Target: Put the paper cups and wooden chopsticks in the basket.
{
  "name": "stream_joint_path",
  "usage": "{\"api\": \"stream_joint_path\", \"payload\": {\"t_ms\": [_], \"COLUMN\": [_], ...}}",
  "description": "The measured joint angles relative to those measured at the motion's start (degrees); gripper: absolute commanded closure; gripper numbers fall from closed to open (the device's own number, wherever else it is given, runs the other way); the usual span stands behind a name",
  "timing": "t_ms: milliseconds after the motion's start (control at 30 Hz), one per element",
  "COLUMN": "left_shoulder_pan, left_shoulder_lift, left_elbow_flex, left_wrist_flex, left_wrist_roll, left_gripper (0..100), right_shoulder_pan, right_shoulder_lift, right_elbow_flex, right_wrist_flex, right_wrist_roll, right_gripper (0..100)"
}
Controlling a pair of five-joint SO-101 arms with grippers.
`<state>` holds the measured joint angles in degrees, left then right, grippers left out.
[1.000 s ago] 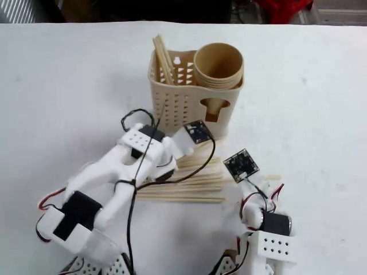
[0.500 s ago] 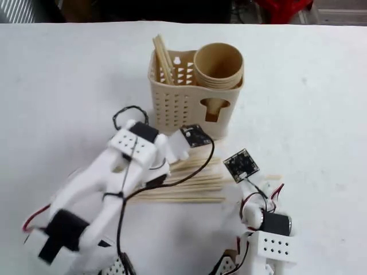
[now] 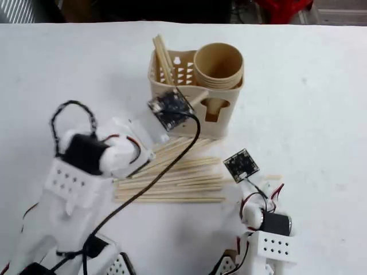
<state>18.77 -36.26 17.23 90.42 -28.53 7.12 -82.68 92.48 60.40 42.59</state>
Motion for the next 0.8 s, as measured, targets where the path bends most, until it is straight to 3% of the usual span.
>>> {"api": "stream_joint_path", "payload": {"t_ms": [267, 433, 633, 800], "left_shoulder_pan": [0.1, 0.1, 0.1, 0.1], "left_shoulder_lift": [1.0, 3.3, 7.5, 13.2], "left_elbow_flex": [-17.0, -25.9, -27.5, -22.9], "left_wrist_flex": [1.8, -2.8, -18.1, -36.3], "left_wrist_roll": [7.1, 14.0, 21.7, 24.4], "left_gripper": [98, 98, 98, 98], "right_shoulder_pan": [0.0, 0.0, 0.0, 0.0], "right_shoulder_lift": [0.0, 0.0, 0.0, 0.0], "right_elbow_flex": [0.0, 0.0, 0.0, 0.0], "right_wrist_flex": [0.0, 0.0, 0.0, 0.0], "right_wrist_roll": [0.0, 0.0, 0.0, 0.0], "right_gripper": [97.5, 97.5, 97.5, 97.5]}}
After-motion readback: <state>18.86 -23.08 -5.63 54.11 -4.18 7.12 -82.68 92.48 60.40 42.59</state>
